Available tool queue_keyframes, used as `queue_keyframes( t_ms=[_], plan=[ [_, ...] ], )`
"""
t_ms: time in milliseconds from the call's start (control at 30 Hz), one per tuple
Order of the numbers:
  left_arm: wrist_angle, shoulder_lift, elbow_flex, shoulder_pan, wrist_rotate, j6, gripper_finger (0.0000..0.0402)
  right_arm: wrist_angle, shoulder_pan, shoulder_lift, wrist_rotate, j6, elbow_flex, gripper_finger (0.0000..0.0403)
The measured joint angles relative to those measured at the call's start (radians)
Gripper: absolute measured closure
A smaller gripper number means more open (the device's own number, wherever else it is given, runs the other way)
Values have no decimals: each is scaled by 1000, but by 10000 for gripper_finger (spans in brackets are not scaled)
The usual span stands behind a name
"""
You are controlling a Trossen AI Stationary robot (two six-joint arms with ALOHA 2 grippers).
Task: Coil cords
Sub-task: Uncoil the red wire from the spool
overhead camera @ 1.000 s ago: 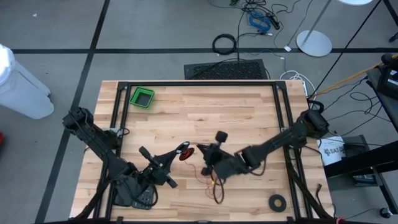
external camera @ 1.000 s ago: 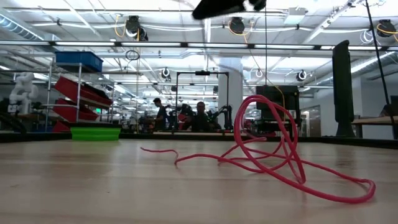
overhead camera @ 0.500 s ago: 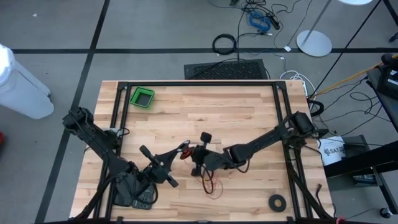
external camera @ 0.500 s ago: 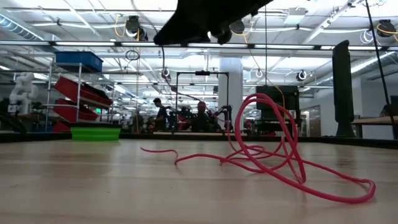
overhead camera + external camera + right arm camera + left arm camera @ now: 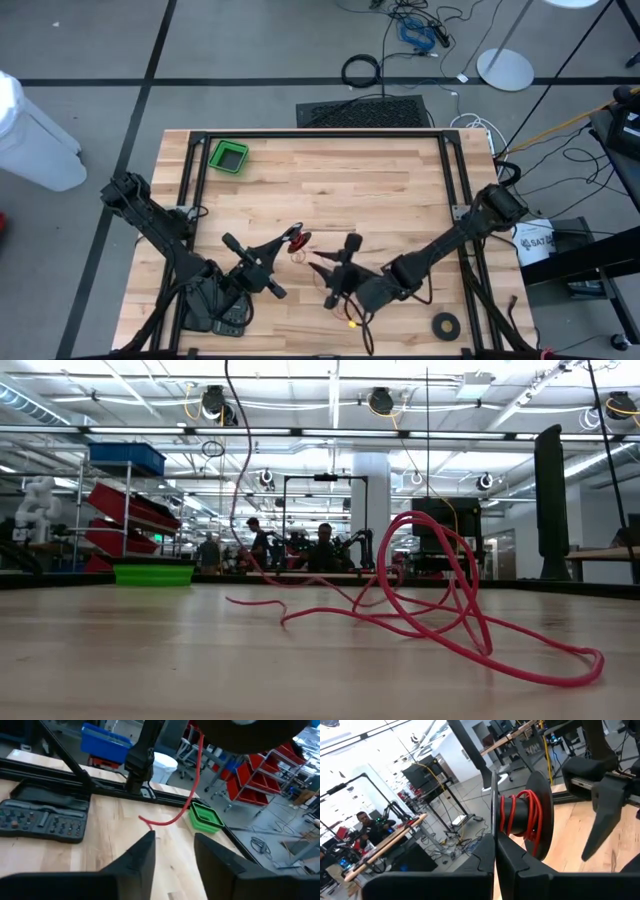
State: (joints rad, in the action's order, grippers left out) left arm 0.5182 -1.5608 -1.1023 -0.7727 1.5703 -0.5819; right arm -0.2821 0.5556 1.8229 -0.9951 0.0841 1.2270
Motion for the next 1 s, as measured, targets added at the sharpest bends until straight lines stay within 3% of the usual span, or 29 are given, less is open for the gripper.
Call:
queue_keyframes(
  t_ms=[200,300,567,767,1000],
  plan=[
    [0,0,0,0,0,1,398,-54,-45,10,11,-21,0,241],
    [0,0,0,0,2,1,398,-89,-68,11,75,-36,0,230],
    [0,0,0,2,1,3,398,-146,-100,11,162,-54,0,228],
    [-2,0,0,8,-27,25,398,-162,-105,11,165,-49,0,254],
    [-3,0,0,13,-30,25,398,-163,-117,11,192,-53,0,328]
  ],
)
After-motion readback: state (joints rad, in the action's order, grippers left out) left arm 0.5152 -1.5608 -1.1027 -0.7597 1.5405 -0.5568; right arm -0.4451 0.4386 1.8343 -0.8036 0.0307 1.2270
